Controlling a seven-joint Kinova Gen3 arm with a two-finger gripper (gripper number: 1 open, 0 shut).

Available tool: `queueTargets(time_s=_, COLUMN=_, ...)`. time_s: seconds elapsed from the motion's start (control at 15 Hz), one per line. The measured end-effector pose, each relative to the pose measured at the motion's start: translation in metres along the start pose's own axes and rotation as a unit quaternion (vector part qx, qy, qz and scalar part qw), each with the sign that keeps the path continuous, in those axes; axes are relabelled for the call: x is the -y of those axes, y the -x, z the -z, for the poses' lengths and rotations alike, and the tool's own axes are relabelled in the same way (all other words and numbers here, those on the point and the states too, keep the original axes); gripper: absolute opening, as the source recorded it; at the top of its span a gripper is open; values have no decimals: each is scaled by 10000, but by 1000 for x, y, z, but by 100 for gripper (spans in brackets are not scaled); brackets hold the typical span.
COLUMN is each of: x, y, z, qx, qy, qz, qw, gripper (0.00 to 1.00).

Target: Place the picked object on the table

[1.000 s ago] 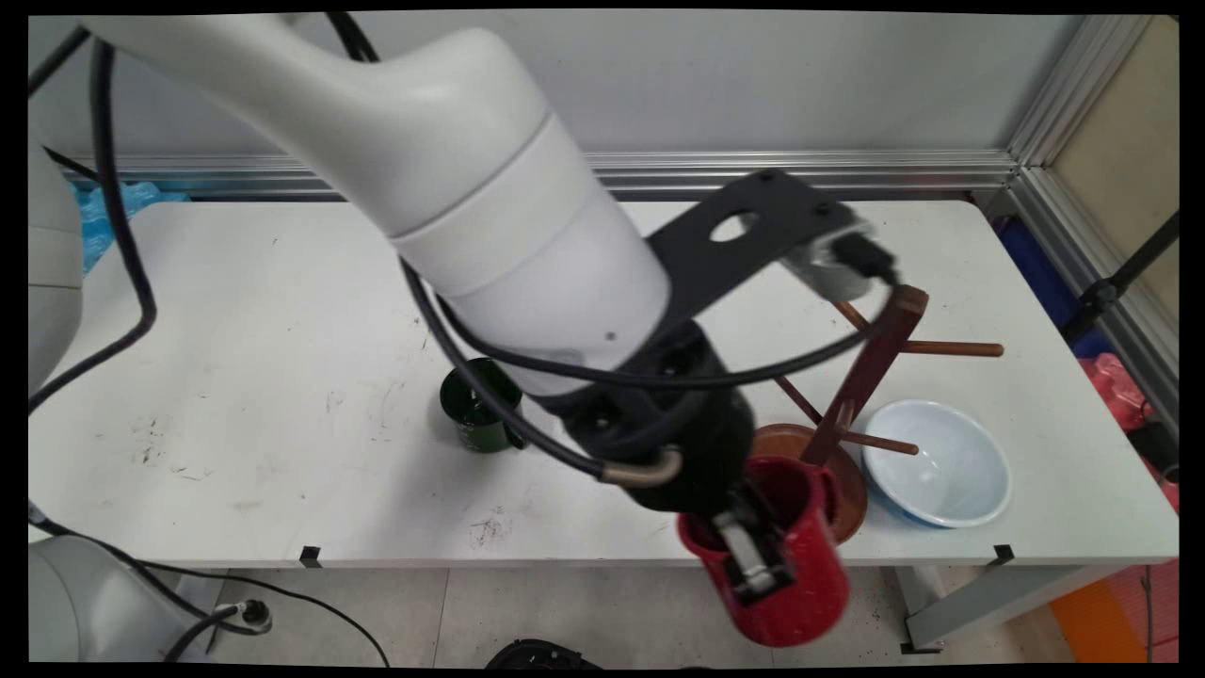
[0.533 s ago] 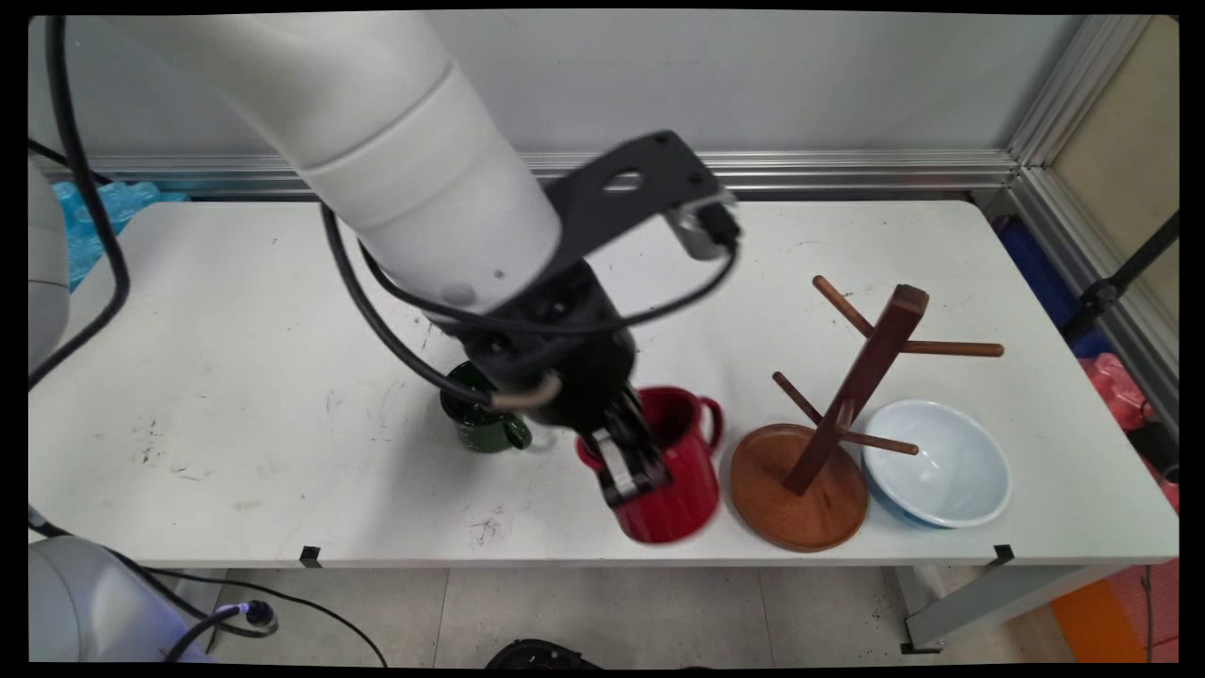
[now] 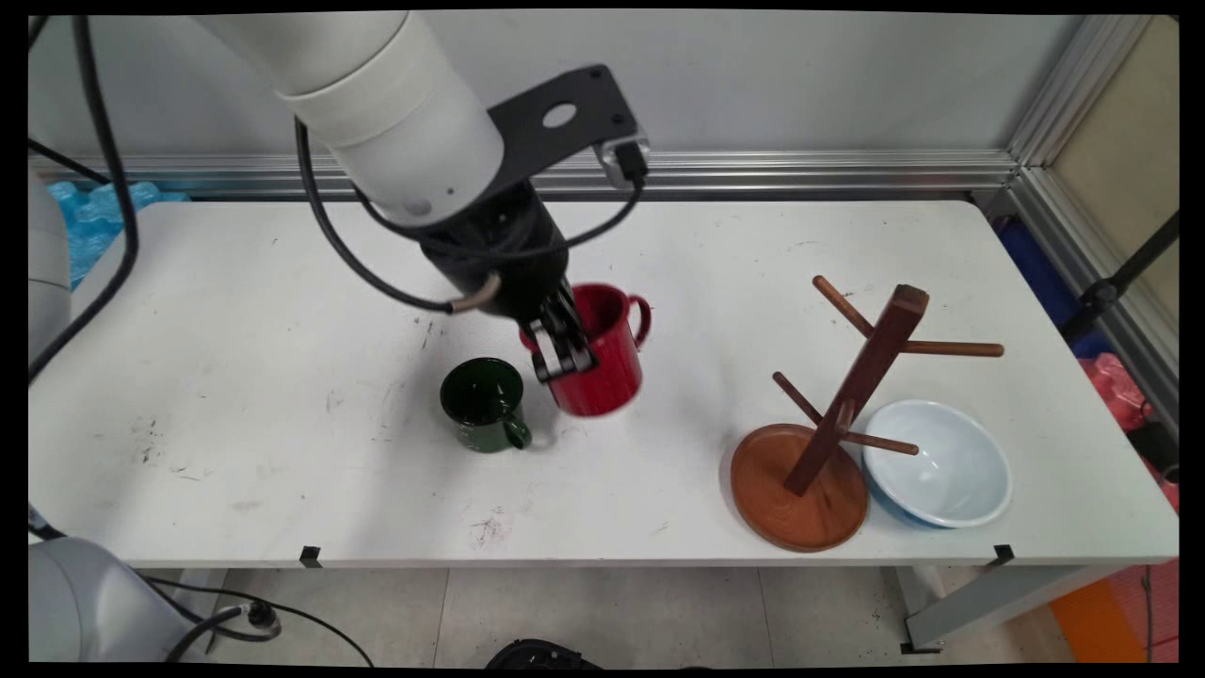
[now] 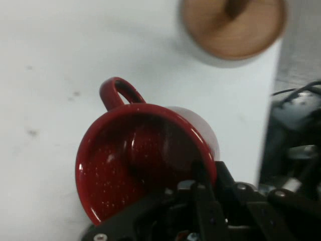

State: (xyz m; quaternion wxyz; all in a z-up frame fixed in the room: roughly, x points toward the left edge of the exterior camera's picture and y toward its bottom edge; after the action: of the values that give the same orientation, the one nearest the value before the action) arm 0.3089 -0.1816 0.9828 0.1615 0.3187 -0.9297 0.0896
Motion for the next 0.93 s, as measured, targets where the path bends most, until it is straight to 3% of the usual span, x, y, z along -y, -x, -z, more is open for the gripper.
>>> queueTargets(time_s=0.2, x=22, y=0, z=-8, qx=17, qy=-300, qz=-132, qw=9995, gripper=0)
queueTargets(time_s=0.53, x=47, y=1, z=-32, qx=41, qy=-614, qz=-289, qw=9977, gripper=0)
queueTargets(time_s=0.93, x=70, y=14, z=-71, qx=301, qy=-707, qz=-678, qw=9947, gripper=0)
